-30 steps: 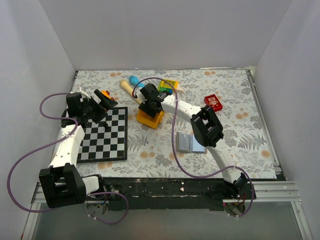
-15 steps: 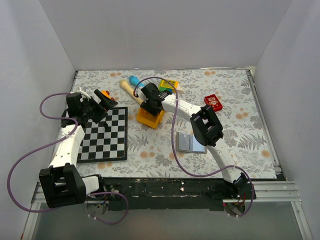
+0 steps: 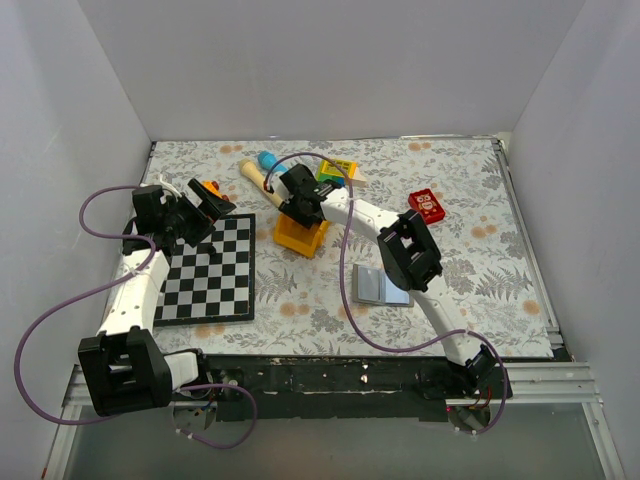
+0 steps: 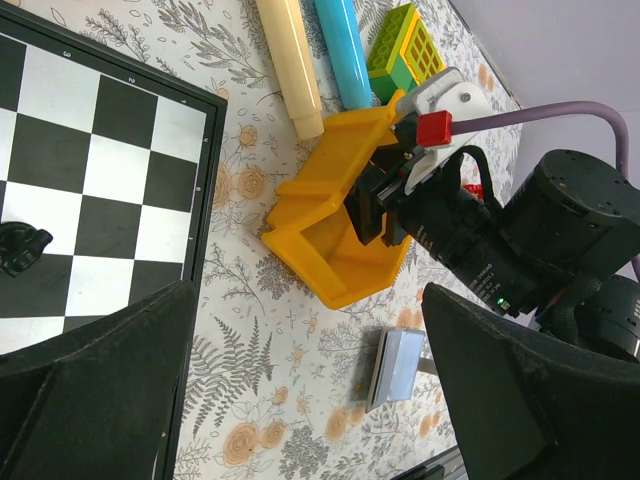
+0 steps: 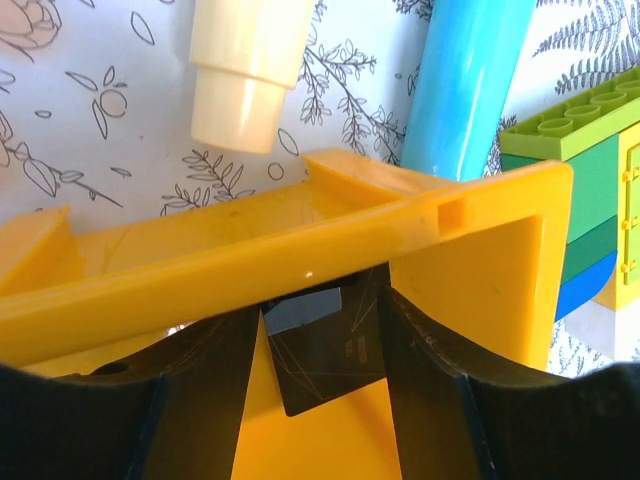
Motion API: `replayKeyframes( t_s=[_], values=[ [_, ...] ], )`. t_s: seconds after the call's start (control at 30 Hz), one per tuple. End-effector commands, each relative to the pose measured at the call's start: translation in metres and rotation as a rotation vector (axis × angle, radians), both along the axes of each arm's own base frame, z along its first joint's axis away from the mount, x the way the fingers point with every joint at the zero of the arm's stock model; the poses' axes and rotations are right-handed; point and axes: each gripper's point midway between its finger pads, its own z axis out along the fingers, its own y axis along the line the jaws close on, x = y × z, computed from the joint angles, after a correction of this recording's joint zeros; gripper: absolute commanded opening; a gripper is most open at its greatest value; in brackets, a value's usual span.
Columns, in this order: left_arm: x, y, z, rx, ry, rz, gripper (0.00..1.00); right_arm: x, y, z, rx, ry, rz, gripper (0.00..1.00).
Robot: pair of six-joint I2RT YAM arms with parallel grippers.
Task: Put the credit cards into the card holder
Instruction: Move the storage box to the center of the board.
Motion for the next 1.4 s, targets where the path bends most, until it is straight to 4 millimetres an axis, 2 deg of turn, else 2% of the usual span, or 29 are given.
replayKeyframes(
  t_s=[0.0, 0.1, 0.37, 0.53, 0.7, 1.03, 1.23, 1.37],
  values=[
    [-0.005, -0.001, 0.008, 0.008, -0.032, -0.011, 0.98, 0.006, 0.004, -0.002, 0.001, 0.005, 0.024, 0.59],
    [-0.005, 0.000, 0.007, 0.010, -0.028, -0.007, 0.98, 0.006, 0.005, -0.003, 0.002, 0.009, 0.032, 0.53],
    [-0.006, 0.000, 0.004, 0.011, -0.021, -0.004, 0.98, 0.003, 0.005, -0.006, -0.006, 0.030, 0.050, 0.28],
    [-0.007, 0.000, 0.005, 0.012, -0.025, -0.004, 0.98, 0.001, 0.004, -0.005, 0.002, 0.033, 0.041, 0.15],
    [-0.008, 0.000, 0.005, 0.011, -0.025, 0.000, 0.98, -0.002, 0.006, 0.006, 0.044, 0.026, 0.025, 0.03],
    [-0.007, 0.000, 0.006, 0.006, -0.026, -0.002, 0.98, -0.008, 0.009, 0.050, 0.129, -0.028, 0.016, 0.01],
    [-0.007, 0.000, 0.005, 0.007, -0.026, -0.001, 0.98, -0.013, 0.013, 0.067, 0.162, -0.045, 0.024, 0.01],
    [-0.007, 0.000, 0.005, 0.008, -0.025, -0.002, 0.98, -0.021, 0.018, 0.072, 0.189, -0.015, 0.039, 0.01]
  ],
)
